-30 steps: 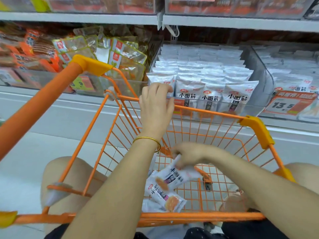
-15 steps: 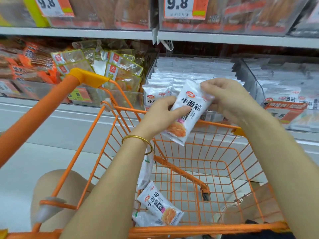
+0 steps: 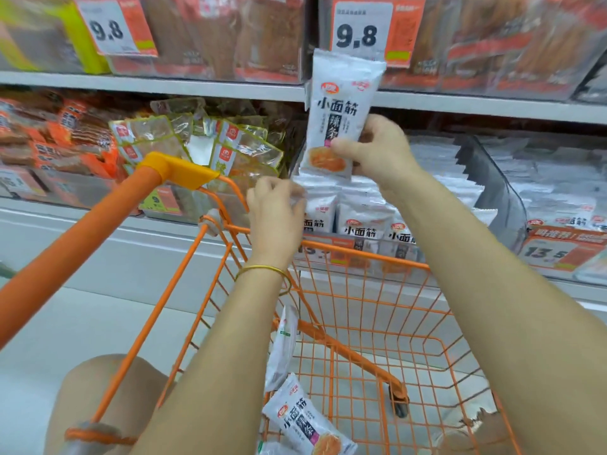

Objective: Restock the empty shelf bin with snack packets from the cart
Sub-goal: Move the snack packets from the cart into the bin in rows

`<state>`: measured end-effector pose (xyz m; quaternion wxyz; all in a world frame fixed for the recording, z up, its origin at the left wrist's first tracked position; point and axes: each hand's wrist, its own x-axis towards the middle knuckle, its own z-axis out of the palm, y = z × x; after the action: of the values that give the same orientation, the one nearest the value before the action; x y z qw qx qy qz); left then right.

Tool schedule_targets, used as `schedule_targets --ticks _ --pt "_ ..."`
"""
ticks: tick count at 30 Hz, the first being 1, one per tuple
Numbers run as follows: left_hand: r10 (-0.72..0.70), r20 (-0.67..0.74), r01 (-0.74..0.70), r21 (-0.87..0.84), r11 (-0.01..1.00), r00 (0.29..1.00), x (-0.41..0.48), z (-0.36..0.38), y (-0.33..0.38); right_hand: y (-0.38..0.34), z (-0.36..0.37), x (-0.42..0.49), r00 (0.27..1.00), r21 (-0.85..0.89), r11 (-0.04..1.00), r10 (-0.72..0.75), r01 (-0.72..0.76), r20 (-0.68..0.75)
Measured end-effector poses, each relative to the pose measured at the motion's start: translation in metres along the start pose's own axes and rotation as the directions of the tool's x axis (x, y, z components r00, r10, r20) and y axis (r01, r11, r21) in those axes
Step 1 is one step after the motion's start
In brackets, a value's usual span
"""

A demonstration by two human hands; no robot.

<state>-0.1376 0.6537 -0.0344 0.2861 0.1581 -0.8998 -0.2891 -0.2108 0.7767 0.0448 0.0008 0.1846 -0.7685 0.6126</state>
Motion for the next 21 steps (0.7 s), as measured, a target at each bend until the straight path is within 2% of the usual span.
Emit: schedule_targets --ticks 4,9,12,17,21 --pt "-0.027 0.012 0.028 -0.133 0.991 1.000 -0.009 0.004 0.001 0.012 0.015 0.000 0.996 -0.100 0.995 0.031 -0.023 0.082" --pt "-0.065 -0.073 0.045 -0.249 0.968 0.995 -0.013 0.004 0.005 0.020 0.017 -0.001 0.985 -0.264 0.963 0.100 -0.059 0.143" --pt "-0.063 -0.084 0.039 -0.258 0.965 0.994 -0.012 0.004 0.005 0.018 0.010 0.002 0.987 -0.344 0.937 0.108 -0.061 0.119" --pt "-0.045 -0.064 0.031 -0.204 0.978 0.997 -0.011 0.008 0.004 0.018 0.016 0.000 0.988 -0.575 0.818 0.091 -0.003 0.124" --pt "-0.048 -0.067 0.035 -0.184 0.982 0.997 -0.011 0.008 0.004 0.019 0.013 -0.002 0.985 -0.514 0.858 0.088 -0.001 0.145"
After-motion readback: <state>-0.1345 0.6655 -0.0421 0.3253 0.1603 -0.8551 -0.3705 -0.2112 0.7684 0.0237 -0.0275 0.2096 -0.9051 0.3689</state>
